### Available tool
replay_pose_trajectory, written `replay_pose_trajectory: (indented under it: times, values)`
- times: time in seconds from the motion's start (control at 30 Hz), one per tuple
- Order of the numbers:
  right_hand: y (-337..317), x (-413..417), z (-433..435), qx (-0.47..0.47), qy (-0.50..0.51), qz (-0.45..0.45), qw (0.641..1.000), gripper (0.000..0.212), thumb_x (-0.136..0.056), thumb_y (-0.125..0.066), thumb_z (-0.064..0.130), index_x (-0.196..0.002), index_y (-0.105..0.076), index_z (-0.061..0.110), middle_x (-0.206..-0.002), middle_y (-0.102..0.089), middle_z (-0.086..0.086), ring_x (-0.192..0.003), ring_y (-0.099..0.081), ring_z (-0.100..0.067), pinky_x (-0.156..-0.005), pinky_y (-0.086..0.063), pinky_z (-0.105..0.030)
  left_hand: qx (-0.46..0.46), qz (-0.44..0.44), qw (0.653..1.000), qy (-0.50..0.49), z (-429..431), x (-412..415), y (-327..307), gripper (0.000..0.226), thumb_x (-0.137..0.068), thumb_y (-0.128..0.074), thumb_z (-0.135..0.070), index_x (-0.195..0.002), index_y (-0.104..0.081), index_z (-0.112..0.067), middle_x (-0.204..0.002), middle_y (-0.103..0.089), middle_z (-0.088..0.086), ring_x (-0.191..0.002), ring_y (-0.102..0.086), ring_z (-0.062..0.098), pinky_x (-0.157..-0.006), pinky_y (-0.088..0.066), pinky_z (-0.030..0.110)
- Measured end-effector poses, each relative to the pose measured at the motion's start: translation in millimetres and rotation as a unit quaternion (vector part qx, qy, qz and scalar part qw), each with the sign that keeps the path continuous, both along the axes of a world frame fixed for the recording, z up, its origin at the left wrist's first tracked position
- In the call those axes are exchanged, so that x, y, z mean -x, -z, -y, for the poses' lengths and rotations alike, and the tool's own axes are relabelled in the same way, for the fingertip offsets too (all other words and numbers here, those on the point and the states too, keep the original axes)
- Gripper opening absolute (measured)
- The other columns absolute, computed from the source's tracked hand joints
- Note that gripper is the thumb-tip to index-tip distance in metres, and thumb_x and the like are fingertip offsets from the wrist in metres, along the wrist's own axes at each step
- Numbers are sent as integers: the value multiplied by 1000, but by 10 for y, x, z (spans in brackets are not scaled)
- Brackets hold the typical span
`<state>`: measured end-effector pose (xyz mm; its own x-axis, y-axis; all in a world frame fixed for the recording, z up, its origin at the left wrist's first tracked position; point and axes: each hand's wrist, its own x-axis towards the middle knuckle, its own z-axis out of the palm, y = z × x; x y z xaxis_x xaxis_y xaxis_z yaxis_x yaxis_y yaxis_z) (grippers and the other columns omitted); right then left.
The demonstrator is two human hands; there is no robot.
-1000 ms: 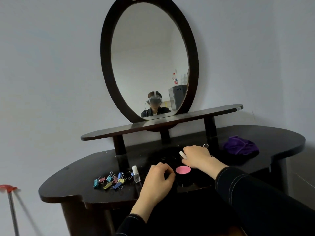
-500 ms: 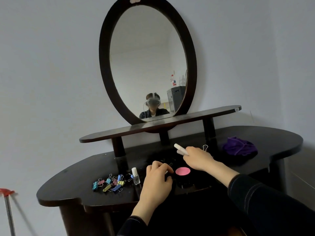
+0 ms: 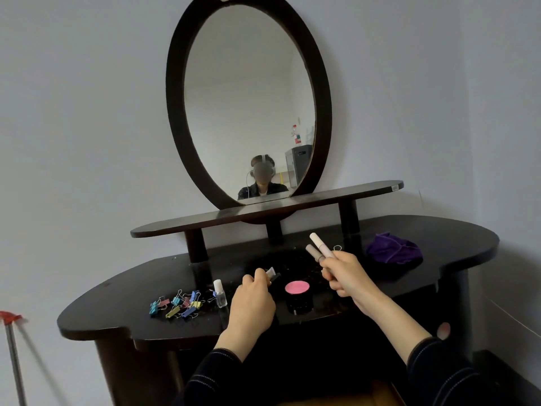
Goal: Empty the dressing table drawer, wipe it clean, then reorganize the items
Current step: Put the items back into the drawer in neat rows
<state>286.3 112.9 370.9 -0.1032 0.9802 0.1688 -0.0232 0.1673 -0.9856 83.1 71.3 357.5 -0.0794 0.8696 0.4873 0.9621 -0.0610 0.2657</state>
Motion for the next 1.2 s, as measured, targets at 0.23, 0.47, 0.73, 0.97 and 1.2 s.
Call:
replay_pose_trajectory:
  times: [0.23,0.47,0.73,0.97,1.2]
  values:
    - [12,-71,258,-52,-3,9,999,16,-100,-55,20,-92,-61,8,-64,-49,1,-42,-35,-4,-37,-26,-17,-97,117,988,26,182,-12,-6,10,-102,-41,-12,-95,-39,-18,-92,-51,2,-74,-55,27,-62,-42,37]
    - [191,-136,1007,-85,-102,-27,991,16,-103,-55,23,-112,-63,14,-72,-49,-3,-49,-34,-8,-40,-22,-20,-34,447,856,258,929,-107,100,18,-101,-55,-11,-88,-46,-19,-71,-49,0,-54,-40,13,-49,-33,26]
    - [1126,-124,1617,-14,-156,46,987,17,-104,-52,23,-106,-60,8,-79,-57,-6,-53,-45,-15,-42,-33,-24,240,562,741,278,1501,-424,1034,30,-91,-68,-3,-107,-41,-4,-88,-69,21,-65,-65,33,-55,-52,33]
    - [2027,-157,1390,130,-208,206,947,13,-103,-55,27,-115,-59,25,-76,-62,2,-59,-54,-12,-47,-39,-23,400,639,633,176,1247,-504,1951,11,-79,-47,-2,-83,-57,-3,-75,-60,17,-62,-56,23,-55,-44,29]
    - [2541,-139,1039,219,-202,231,926,16,-105,-50,33,-115,-53,21,-73,-68,0,-53,-57,-13,-44,-41,-23,379,766,514,81,822,-530,2515,10,-90,-51,-17,-97,-52,-10,-69,-47,1,-57,-43,14,-44,-33,22]
